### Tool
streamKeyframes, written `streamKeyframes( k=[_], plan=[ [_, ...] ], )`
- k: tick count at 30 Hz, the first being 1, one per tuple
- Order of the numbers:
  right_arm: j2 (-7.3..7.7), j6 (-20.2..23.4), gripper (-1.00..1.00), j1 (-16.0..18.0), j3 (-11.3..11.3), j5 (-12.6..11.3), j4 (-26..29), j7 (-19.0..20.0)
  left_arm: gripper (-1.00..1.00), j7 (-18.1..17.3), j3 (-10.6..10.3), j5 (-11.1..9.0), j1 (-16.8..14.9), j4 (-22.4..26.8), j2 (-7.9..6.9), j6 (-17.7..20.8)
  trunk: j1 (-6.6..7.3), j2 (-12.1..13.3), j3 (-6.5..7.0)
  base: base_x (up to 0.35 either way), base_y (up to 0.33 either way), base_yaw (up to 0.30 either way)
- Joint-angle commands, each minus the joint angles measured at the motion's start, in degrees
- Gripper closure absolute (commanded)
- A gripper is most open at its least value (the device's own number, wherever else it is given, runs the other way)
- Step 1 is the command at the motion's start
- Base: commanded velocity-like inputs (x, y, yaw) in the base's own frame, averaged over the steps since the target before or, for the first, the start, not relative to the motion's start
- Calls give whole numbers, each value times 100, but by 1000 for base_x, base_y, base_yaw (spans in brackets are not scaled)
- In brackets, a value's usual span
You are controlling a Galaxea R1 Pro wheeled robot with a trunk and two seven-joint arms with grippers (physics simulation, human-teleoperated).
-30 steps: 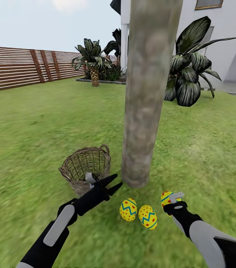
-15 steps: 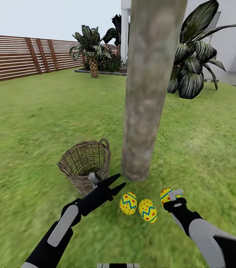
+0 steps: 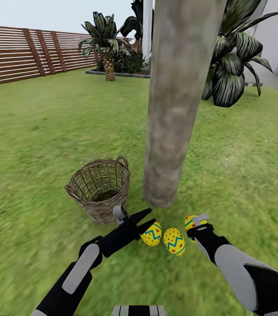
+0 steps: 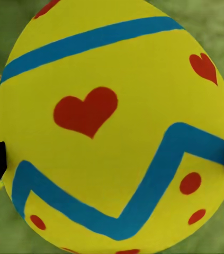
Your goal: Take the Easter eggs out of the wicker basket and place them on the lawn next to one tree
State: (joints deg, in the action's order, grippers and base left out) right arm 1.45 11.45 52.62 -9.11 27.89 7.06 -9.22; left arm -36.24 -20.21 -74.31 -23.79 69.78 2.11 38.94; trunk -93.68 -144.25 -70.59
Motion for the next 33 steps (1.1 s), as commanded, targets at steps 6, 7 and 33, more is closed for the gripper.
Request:
streamKeyframes(
  k=[6, 7, 33],
  plan=[
    [-22, -2, 100, 64, -47, 24, -22, -1, -100, 1, 5, -40, -3, -1, 0, 36, -14, -10, -138, 0, 0, 0],
    [-22, -3, 100, 64, -47, 24, -23, -1, -100, -2, 4, -40, -3, 0, 0, 35, -17, -11, -160, 0, 0, 0],
    [-20, -12, 100, 64, -65, 15, 4, -1, -100, 3, -334, -40, -3, -8, 18, -272, -37, -22, -337, 60, 0, 0]
  ],
)
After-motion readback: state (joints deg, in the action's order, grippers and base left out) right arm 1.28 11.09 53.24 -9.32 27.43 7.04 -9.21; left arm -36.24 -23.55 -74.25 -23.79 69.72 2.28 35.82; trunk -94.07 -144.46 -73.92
